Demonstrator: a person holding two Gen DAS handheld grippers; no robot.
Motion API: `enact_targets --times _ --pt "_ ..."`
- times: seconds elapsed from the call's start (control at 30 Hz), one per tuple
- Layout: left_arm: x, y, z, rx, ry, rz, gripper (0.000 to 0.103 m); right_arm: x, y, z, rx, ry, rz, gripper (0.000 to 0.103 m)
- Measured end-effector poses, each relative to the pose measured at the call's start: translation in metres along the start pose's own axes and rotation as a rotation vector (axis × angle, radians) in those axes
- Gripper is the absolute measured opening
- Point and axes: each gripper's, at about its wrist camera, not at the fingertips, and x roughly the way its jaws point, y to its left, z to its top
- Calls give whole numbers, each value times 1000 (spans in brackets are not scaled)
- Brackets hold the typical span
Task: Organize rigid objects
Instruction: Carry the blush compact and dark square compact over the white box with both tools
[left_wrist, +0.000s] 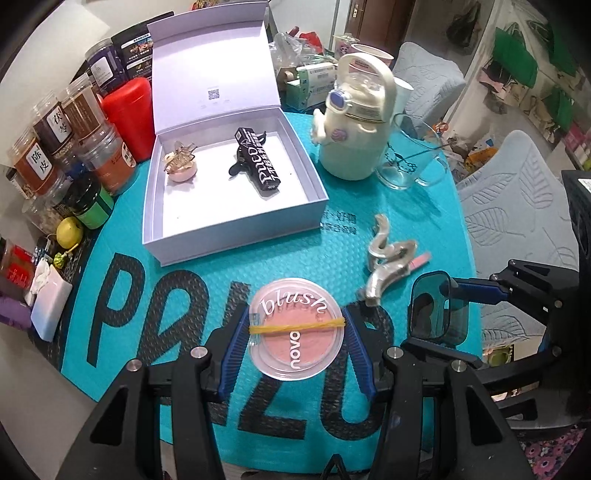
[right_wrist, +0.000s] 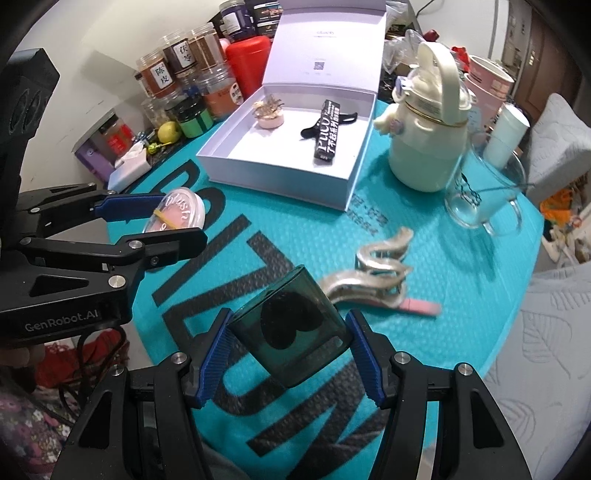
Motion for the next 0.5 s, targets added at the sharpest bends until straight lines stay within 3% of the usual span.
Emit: enact_targets --times 0.5 --pt "18 41 39 -3 -6 1 50 26 -1 50 15 -1 -6 61"
